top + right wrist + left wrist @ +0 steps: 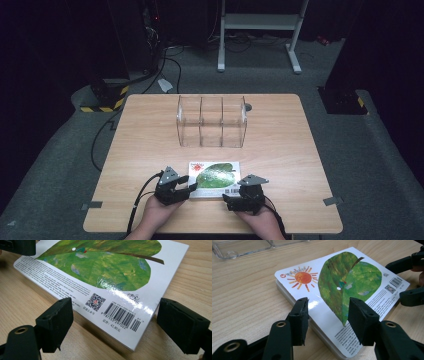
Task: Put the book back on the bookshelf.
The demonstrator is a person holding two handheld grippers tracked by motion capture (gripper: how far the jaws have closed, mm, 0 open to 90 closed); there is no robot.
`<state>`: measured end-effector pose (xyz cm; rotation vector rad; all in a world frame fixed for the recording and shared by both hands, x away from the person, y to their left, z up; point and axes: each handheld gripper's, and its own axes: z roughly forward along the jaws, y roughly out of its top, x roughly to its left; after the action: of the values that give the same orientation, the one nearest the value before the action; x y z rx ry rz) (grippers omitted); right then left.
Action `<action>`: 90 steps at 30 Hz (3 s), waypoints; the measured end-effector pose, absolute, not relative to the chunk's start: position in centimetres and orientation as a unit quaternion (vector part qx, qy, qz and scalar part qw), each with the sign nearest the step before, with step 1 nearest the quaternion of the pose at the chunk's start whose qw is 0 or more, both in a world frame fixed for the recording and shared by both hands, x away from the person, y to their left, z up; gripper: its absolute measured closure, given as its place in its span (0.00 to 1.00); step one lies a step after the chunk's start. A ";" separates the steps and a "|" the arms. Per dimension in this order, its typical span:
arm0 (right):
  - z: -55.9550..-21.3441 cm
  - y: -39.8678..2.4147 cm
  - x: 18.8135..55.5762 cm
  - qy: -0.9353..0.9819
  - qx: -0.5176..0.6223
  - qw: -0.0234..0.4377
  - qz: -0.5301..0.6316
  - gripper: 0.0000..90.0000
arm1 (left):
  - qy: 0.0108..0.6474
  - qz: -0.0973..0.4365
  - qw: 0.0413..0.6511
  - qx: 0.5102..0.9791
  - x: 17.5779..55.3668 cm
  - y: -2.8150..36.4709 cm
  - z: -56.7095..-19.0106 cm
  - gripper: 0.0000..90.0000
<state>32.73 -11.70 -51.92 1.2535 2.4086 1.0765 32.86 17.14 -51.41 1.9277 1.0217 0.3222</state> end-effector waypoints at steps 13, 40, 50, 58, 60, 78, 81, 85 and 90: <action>-52.0 -11.4 32.6 0.823 0.423 0.114 0.361 0.12 | 0.399 0.154 0.485 0.763 32.4 17.4 -50.3 0.57; -52.1 -11.3 32.4 0.819 0.427 0.134 0.359 0.26 | 0.420 0.155 0.492 0.747 32.9 18.1 -49.8 0.55; -52.1 -11.2 32.3 0.821 0.423 0.138 0.358 0.26 | 0.455 0.087 0.489 0.739 34.1 17.9 -50.9 0.46; -52.1 -11.2 32.3 0.824 0.418 0.139 0.355 0.26 | 0.452 0.084 0.483 0.745 34.4 17.5 -51.0 0.49; -52.1 -11.3 32.4 0.826 0.415 0.136 0.356 0.25 | 0.449 0.086 0.480 0.749 34.4 17.5 -51.0 0.49; -51.0 -12.6 32.4 0.803 0.420 0.133 0.402 0.36 | 0.428 0.101 0.451 0.777 34.3 17.3 -51.3 0.64; -51.0 -12.7 32.6 0.802 0.422 0.131 0.402 0.38 | 0.412 0.112 0.455 0.782 34.0 16.9 -51.0 0.67; -50.9 -12.9 32.7 0.796 0.428 0.131 0.408 0.42 | 0.399 0.127 0.463 0.781 33.8 16.9 -50.7 0.71; -51.1 -13.1 32.9 0.787 0.438 0.131 0.414 0.43 | 0.382 0.145 0.466 0.785 33.4 16.8 -50.5 0.72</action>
<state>32.91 -13.15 -51.08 1.2719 2.2861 1.2006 33.37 16.83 -50.46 1.9260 0.9382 0.3563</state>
